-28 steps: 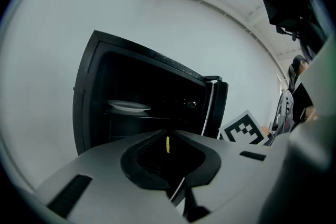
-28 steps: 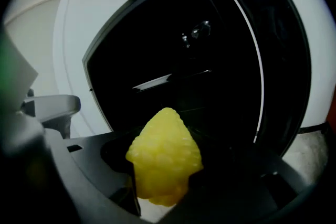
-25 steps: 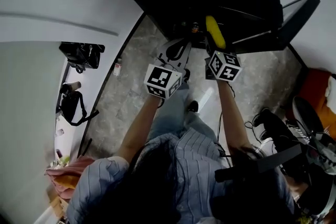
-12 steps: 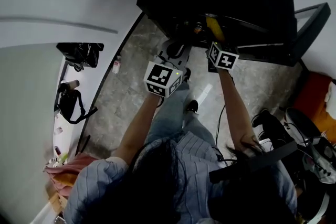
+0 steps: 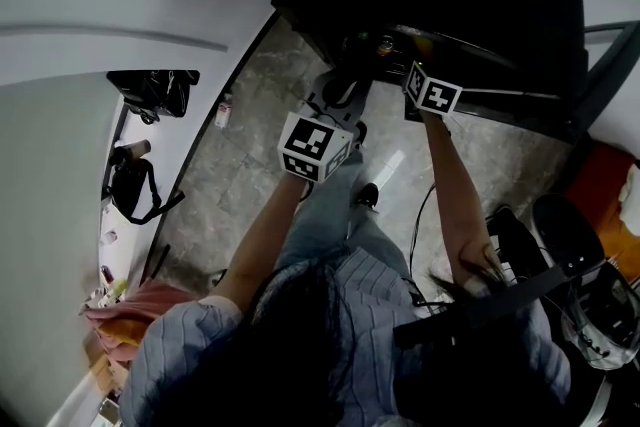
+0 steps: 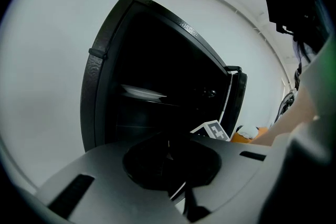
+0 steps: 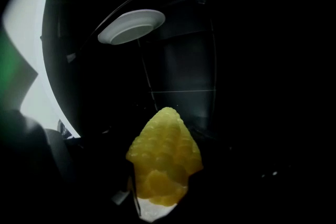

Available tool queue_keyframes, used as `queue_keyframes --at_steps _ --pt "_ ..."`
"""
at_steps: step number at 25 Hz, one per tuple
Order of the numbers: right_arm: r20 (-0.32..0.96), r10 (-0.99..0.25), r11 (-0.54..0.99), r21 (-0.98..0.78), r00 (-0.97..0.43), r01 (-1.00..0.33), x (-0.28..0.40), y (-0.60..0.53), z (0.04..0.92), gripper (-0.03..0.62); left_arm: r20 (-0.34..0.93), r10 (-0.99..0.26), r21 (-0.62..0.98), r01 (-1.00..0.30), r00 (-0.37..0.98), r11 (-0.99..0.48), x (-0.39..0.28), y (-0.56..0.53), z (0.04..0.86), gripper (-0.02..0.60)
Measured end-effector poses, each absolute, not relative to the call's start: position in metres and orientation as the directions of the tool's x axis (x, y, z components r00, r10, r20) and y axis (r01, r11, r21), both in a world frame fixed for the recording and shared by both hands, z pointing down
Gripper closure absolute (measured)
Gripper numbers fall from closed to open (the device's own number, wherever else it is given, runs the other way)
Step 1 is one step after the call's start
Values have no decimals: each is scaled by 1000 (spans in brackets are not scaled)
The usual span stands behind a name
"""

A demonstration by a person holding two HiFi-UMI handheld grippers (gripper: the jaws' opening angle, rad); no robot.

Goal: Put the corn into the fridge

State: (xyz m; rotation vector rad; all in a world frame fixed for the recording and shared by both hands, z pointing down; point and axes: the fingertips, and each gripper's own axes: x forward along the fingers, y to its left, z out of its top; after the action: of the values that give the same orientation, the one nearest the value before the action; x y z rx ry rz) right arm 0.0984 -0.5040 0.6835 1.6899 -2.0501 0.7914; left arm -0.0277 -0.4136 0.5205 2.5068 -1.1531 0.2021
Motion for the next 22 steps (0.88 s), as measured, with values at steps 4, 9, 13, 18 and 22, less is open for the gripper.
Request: queue_keyframes --at_steps 4,9,13,18,22 --pt "593 -779 174 -105 -202 -979 97 -510 685 347 285 -701 279 -756 654 -592 -29 -412 525 572" --pt "581 -788 213 -57 -205 -976 94 -523 686 347 291 -702 277 -760 650 -588 -31 -413 531 572" --pt "576 -787 228 -63 -222 -972 93 -537 687 347 303 -704 275 -767 642 -580 -33 -414 536 572" --pt "567 -796 234 -37 -213 -972 93 -552 689 347 312 -712 269 -778 628 -568 -37 -412 539 572" --pt "563 -800 235 -23 -206 -972 92 -561 692 347 318 -722 265 -789 615 -555 -41 -410 542 572"
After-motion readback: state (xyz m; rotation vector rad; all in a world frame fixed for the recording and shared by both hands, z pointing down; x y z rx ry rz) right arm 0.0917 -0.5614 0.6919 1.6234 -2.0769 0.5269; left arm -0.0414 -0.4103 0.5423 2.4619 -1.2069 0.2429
